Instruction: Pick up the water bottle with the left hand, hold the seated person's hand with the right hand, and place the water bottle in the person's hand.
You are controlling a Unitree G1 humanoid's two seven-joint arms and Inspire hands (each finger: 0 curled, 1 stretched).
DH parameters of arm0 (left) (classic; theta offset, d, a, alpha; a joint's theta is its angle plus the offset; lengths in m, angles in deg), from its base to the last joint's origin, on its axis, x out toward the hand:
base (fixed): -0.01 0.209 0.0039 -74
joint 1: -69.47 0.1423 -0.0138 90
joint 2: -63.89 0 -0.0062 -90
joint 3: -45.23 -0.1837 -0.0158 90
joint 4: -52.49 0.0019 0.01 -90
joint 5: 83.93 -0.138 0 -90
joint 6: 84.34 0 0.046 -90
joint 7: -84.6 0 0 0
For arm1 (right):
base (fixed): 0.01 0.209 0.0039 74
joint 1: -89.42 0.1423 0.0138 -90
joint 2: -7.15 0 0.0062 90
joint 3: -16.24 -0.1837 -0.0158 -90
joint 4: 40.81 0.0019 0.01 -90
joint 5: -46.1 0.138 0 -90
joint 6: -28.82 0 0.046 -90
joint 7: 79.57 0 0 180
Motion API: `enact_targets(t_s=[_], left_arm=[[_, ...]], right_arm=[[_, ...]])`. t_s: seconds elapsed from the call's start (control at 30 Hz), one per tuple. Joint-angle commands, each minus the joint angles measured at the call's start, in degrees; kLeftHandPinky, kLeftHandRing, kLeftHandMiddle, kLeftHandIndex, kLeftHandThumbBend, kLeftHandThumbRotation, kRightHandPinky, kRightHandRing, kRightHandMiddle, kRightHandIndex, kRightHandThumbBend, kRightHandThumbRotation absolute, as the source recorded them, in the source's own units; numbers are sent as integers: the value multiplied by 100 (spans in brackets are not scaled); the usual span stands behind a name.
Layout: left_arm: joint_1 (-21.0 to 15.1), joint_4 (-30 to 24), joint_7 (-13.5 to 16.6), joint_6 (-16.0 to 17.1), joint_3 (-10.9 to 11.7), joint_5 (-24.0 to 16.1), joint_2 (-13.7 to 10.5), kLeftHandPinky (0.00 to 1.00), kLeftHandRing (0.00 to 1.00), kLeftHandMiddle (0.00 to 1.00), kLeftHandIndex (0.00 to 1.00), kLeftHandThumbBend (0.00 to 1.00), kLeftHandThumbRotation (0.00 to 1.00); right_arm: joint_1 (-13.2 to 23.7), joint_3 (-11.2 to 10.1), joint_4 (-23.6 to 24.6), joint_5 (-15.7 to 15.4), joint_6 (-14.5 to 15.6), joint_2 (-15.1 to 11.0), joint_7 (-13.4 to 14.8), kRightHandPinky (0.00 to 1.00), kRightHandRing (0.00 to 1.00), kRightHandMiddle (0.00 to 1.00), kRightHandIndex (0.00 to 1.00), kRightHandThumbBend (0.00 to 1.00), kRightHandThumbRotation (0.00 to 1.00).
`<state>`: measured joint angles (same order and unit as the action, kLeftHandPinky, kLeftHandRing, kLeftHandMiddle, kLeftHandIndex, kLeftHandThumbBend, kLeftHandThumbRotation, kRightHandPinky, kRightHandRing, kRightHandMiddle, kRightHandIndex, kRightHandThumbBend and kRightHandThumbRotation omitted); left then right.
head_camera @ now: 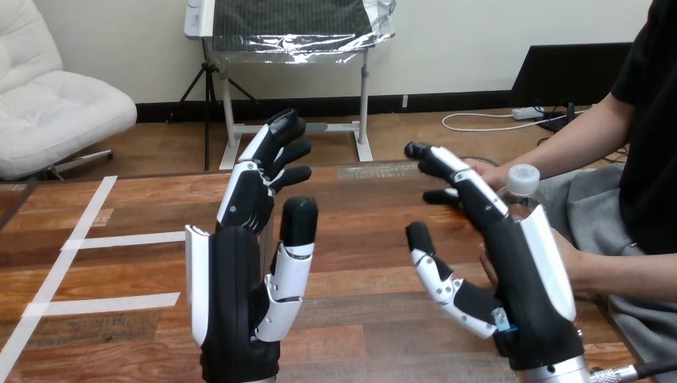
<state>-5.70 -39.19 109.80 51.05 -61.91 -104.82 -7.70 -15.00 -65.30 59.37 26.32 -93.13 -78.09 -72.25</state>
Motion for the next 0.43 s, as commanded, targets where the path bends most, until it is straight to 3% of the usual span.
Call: enact_targets(t_s=[0.0,0.4], left_arm=[[906,-245,109,56,-137,-160,234,70,78,83,83,38,87],[860,-211,162,36,-138,-160,189,70,78,82,83,37,89]], right_arm=[[175,27,34,233,-134,148,-57,74,86,90,85,14,0],[157,81,35,288,-111,181,-106,74,86,90,84,14,0]])
